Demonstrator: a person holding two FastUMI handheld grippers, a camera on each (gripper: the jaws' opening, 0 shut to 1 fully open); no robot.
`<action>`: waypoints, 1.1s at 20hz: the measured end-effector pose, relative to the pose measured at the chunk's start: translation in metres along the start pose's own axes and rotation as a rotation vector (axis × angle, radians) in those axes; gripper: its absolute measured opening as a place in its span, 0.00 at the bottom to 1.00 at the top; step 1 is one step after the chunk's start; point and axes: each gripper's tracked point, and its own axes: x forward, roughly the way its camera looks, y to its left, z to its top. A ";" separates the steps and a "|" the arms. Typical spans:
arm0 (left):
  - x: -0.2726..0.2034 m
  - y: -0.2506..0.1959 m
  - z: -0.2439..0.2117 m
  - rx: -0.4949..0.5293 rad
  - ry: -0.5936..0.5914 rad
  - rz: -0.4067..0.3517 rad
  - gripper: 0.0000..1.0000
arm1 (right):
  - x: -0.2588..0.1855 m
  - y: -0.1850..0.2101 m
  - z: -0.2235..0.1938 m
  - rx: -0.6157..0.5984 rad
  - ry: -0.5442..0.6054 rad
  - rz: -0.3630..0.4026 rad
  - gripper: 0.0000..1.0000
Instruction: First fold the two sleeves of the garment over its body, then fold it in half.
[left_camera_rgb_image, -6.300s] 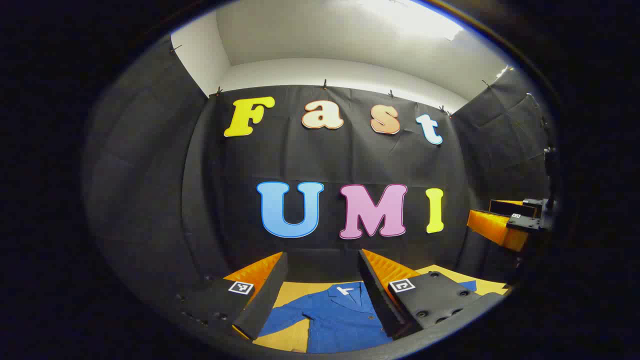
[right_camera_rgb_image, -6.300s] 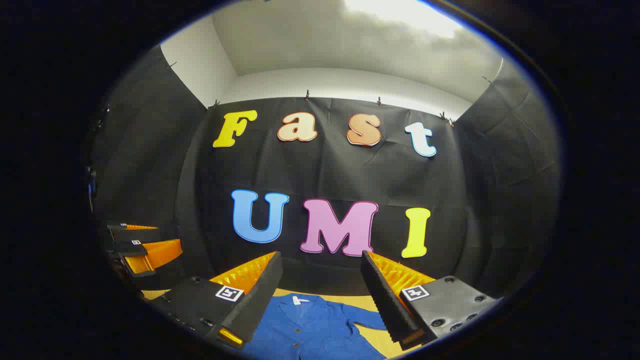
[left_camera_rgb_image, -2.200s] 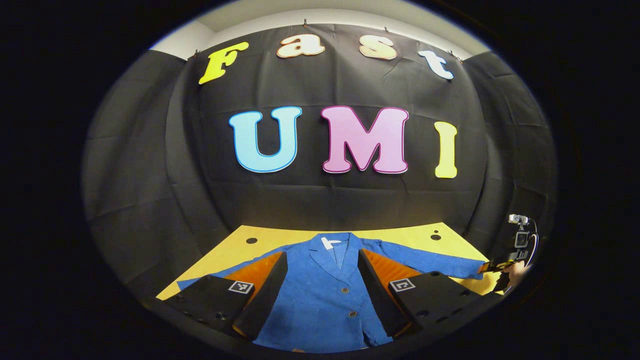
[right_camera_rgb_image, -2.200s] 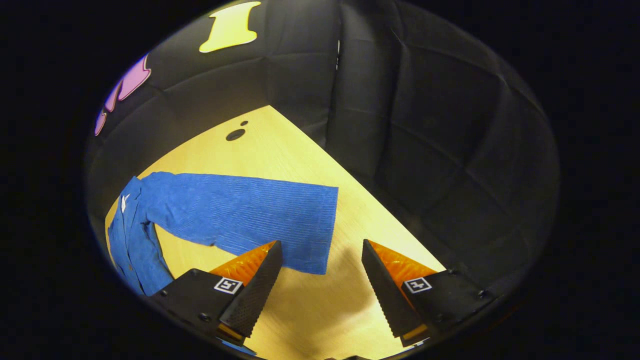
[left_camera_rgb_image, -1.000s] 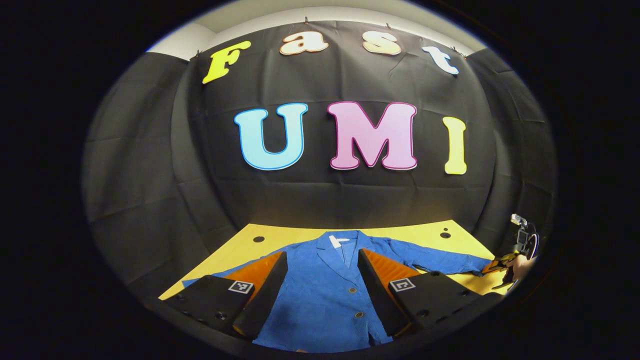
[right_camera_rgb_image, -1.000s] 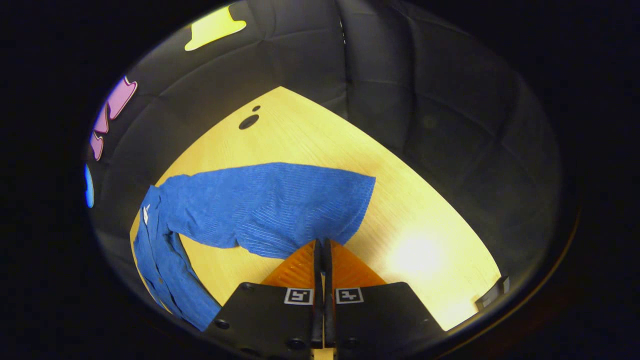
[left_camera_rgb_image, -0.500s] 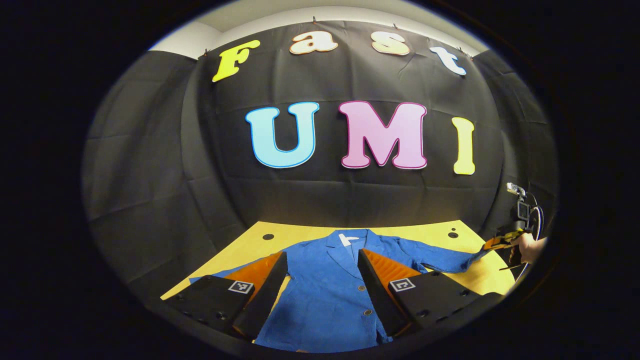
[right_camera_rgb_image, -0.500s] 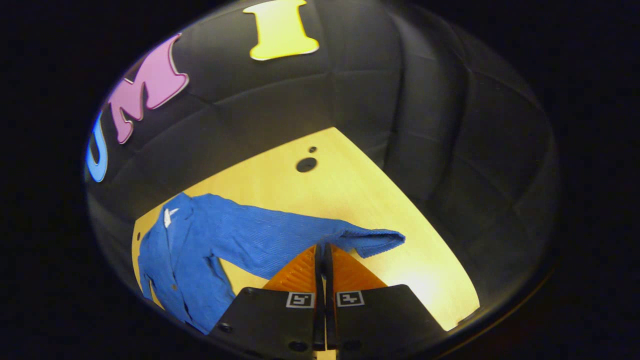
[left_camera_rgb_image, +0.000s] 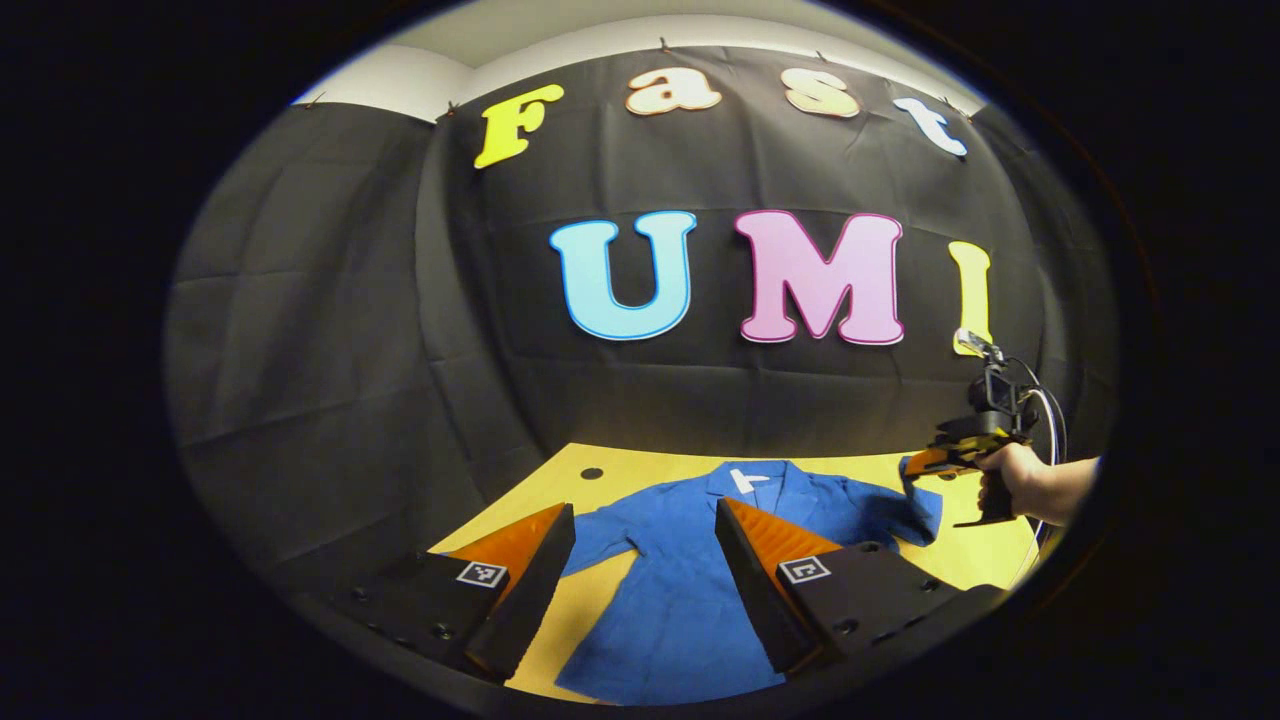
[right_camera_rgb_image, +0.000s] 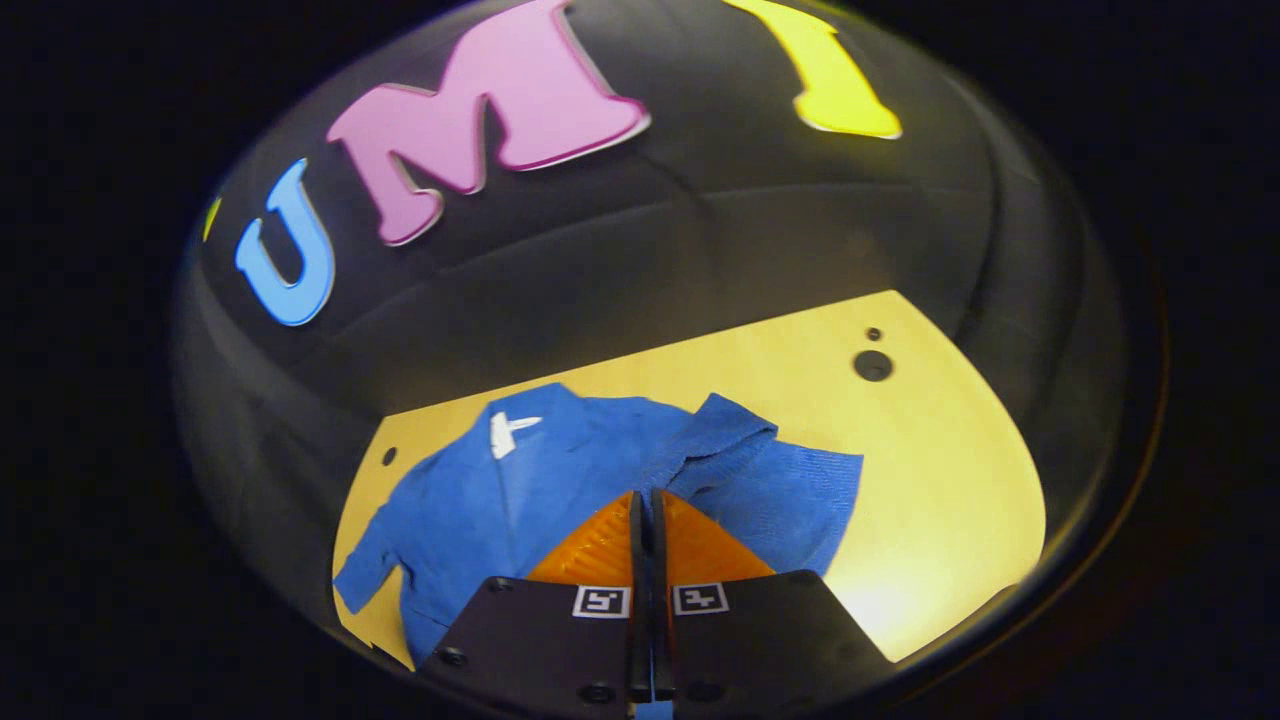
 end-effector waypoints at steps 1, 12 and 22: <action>0.000 0.010 0.000 -0.013 0.005 0.026 0.81 | 0.006 0.030 -0.002 -0.032 0.007 0.029 0.01; 0.005 0.068 -0.006 -0.098 0.024 0.093 0.81 | 0.076 0.267 -0.112 -0.202 0.147 0.258 0.01; 0.050 0.110 -0.076 -0.203 0.065 0.109 0.81 | 0.126 0.293 -0.148 -0.158 0.133 0.254 0.65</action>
